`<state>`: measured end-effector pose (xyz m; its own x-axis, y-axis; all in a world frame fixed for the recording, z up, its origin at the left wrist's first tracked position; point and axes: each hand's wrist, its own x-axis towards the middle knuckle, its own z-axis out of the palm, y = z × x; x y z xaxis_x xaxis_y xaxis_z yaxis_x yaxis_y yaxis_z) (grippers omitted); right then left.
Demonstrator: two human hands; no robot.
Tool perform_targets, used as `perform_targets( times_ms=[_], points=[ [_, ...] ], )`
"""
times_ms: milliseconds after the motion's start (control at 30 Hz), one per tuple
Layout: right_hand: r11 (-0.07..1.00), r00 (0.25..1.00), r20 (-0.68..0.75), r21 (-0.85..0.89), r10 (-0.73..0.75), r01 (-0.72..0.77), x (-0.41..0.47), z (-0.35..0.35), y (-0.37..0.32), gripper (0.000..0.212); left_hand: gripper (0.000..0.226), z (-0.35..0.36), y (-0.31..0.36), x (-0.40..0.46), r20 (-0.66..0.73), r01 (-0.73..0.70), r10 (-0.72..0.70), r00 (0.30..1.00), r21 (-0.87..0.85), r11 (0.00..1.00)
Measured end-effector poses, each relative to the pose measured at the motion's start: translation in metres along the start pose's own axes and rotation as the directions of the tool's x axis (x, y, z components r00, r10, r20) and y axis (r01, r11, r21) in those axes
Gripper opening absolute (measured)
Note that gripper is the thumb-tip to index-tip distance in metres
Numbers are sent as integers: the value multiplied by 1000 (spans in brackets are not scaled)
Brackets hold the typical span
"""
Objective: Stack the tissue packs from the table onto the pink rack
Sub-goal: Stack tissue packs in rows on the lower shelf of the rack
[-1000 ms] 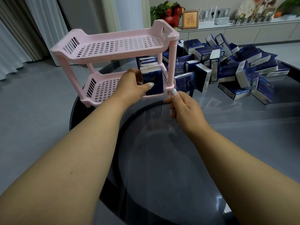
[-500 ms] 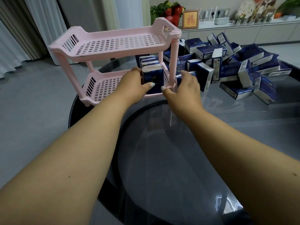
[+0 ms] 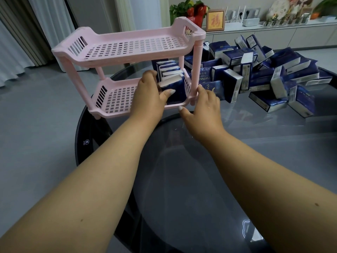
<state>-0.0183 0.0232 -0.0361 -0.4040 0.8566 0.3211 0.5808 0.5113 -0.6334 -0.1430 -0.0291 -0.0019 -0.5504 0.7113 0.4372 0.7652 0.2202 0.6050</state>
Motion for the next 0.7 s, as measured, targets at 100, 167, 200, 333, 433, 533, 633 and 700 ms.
perform_targets(
  times_ms=[100,167,200,333,433,533,633,700],
  points=[
    [1000,1000,4,-3,0,0,0,1,0,76,32,2,0,-4,-70,-75,74,995,-16,997],
    [1000,1000,10,-9,-4,4,0,1,0,76,28,5,0,-3,-78,-116,118,990,22,993],
    [1000,1000,14,-13,-5,5,-1,0,0,76,27,6,1,-3,-72,-129,132,989,39,991],
    [1000,1000,23,-11,6,-6,-1,0,0,75,25,10,-3,-5,-63,-172,176,982,64,983],
    [1000,999,28,-1,19,-19,-1,-1,0,73,28,9,-4,-8,-119,-157,157,980,7,988],
    [1000,999,32,13,28,-28,-1,-2,0,70,24,6,-5,1,-151,5,-22,988,-112,994],
    [999,999,24,26,39,-40,1,-1,1,65,16,5,-13,27,-32,290,-319,947,-337,896],
    [998,999,16,36,43,-43,2,-1,1,63,32,6,-16,44,119,401,-387,914,-390,829]
  ],
)
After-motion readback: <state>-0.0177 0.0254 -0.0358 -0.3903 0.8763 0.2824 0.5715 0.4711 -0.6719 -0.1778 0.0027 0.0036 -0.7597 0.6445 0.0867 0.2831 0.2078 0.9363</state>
